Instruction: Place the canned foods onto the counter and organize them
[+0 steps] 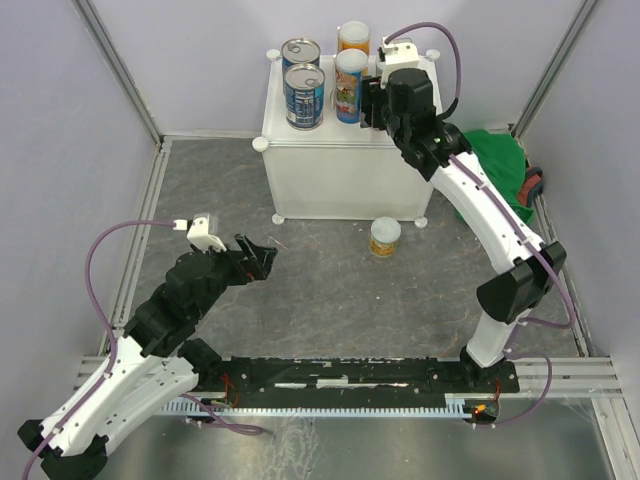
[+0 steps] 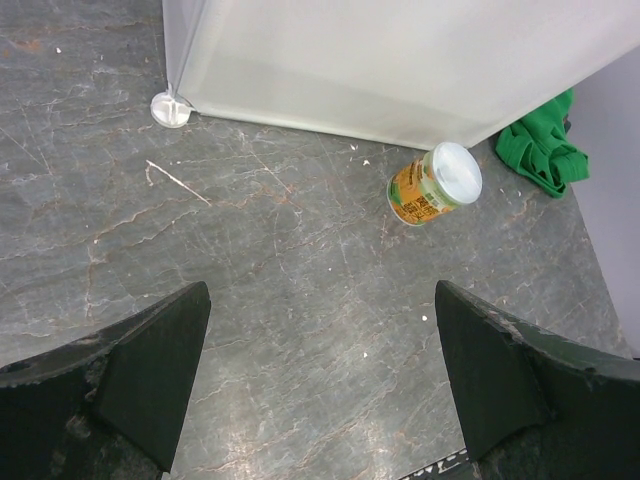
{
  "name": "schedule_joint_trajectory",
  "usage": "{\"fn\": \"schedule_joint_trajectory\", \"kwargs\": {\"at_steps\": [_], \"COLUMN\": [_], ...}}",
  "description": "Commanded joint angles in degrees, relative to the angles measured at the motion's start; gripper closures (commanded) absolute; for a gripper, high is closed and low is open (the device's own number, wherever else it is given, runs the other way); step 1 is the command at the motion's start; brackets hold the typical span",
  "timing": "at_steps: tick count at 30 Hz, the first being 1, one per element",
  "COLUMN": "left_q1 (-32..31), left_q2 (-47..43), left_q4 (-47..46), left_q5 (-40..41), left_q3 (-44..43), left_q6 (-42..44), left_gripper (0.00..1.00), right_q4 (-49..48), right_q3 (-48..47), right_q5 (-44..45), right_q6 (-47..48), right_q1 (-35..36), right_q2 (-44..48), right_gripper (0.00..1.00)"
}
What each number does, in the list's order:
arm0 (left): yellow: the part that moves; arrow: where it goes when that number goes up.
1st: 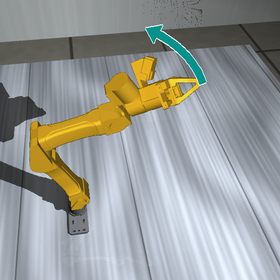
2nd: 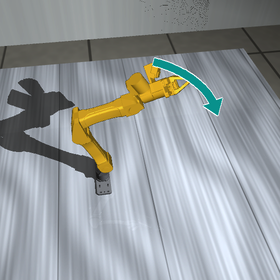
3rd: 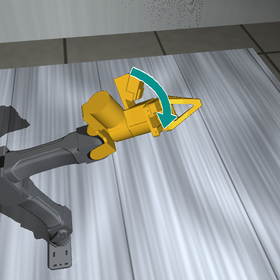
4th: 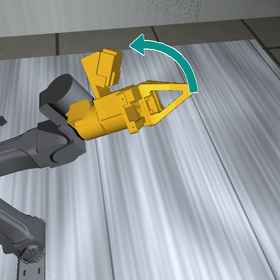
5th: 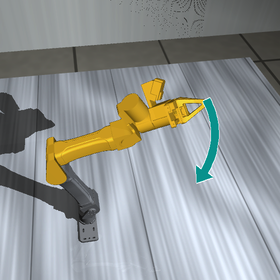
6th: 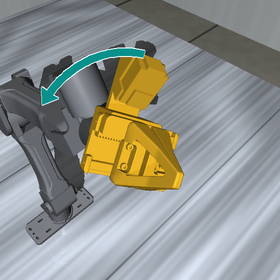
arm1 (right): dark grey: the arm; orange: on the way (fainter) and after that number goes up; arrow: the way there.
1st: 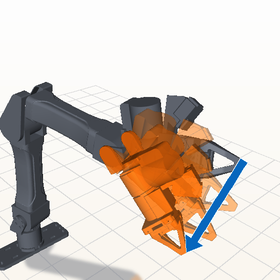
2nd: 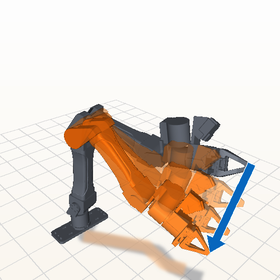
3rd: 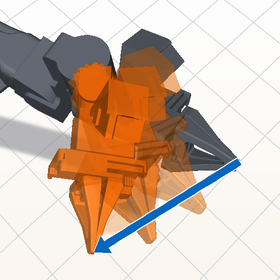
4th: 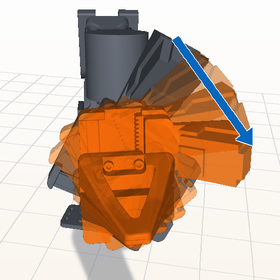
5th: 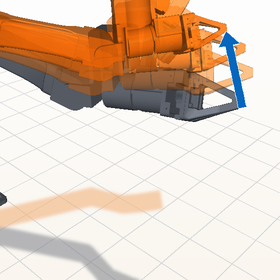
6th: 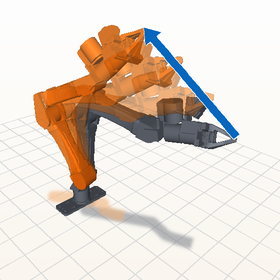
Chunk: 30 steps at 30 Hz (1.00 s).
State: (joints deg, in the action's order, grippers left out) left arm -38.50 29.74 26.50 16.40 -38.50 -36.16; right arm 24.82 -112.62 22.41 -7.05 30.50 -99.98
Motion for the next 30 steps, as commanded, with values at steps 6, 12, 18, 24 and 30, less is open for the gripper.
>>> {"fn": "schedule_joint_trajectory", "kwargs": {"at_steps": [6,12,18,24,30], "left_q1": [-0.18,-0.15,-0.23,-0.17,-0.17], "left_q2": [0.6,1.08,1.42,1.86,2.19], "left_q4": [-3.36,-3.82,-4.0,-4.09,-4.26], "left_q5": [-0.53,-1.09,-1.08,-1.33,-1.74], "left_q3": [-2.15,-1.84,-2.01,-2.02,-2.13], "left_q6": [0.89,0.65,0.64,0.48,0.06], "left_gripper": [0.01,0.01,0.01,0.01,0.01], "right_q4": [-1.75,0.6,0.86,1.33,2.96], "right_q3": [-10.08,-14.07,-14.12,-14.3,-15.83], "right_q5": [-1.76,-2.41,-2.57,-2.93,-3.25], "right_q6": [-1.23,-1.45,-1.99,-2.59,-3.34], "right_q1": [-3.13,-4.71,-5.52,-6.45,-7.03], "right_q2": [-3.03,-6.2,-6.93,-7.53,-8.68], "right_gripper": [0.98,0.98,0.98,0.98,0.92]}}
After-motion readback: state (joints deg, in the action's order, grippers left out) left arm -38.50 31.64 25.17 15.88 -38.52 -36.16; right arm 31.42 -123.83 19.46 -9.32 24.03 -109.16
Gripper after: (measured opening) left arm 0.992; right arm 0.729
